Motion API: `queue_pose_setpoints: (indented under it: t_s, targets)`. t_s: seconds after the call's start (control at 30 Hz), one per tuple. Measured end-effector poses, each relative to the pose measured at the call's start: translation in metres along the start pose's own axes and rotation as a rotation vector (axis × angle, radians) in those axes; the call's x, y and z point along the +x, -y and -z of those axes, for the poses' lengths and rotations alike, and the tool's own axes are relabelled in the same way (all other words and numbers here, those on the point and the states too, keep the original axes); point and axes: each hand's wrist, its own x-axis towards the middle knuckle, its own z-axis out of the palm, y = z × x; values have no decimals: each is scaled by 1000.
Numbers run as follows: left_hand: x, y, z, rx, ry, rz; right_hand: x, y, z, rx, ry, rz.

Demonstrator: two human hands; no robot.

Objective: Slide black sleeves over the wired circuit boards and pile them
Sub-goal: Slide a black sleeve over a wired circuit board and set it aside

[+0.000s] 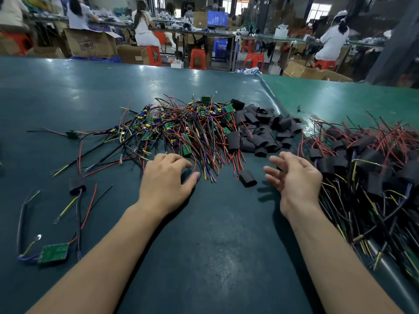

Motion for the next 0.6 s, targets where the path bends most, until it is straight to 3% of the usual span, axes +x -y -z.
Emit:
queue_pose_setpoints:
  t_s: [0.1,0.23,0.43,0.6]
  targets:
    - [4,6,4,26,-177,113,4,-9,0,-98,-21,55]
    - [7,15,6,92,-84,303,9,-11,3,-178,-26,63]
    - [2,12,8,-75,-2,178,3,-14,0,-253,77,98]
    - [2,10,7,-56,-43,275,-4,-19,-5,-389,129,256]
